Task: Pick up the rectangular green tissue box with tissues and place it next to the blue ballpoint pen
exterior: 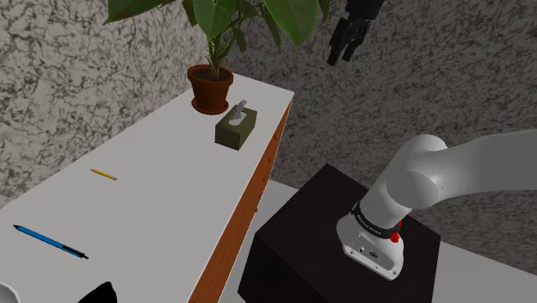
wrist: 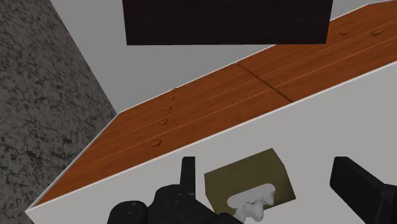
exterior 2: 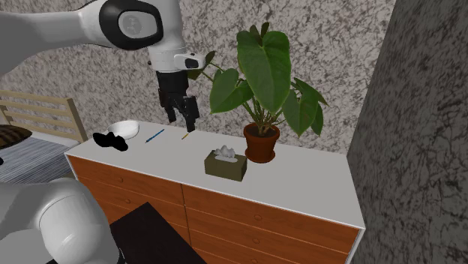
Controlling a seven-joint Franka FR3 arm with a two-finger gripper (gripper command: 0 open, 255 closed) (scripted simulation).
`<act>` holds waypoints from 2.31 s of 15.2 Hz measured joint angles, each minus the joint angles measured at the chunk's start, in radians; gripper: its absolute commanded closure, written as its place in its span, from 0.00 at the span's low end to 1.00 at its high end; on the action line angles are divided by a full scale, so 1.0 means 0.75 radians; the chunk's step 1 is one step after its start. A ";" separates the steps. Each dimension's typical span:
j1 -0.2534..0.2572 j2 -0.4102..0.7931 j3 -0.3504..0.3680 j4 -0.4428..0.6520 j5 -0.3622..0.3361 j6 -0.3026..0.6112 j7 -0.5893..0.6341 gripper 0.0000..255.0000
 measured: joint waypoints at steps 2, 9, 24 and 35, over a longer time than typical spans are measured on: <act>0.001 0.005 -0.002 -0.015 0.008 0.022 0.004 0.00; 0.029 0.141 -0.037 -0.167 0.118 0.356 0.032 0.00; 0.199 0.728 -0.129 -0.186 0.549 1.063 -0.106 0.00; 0.275 0.981 -0.125 -0.143 0.789 1.280 -0.241 0.00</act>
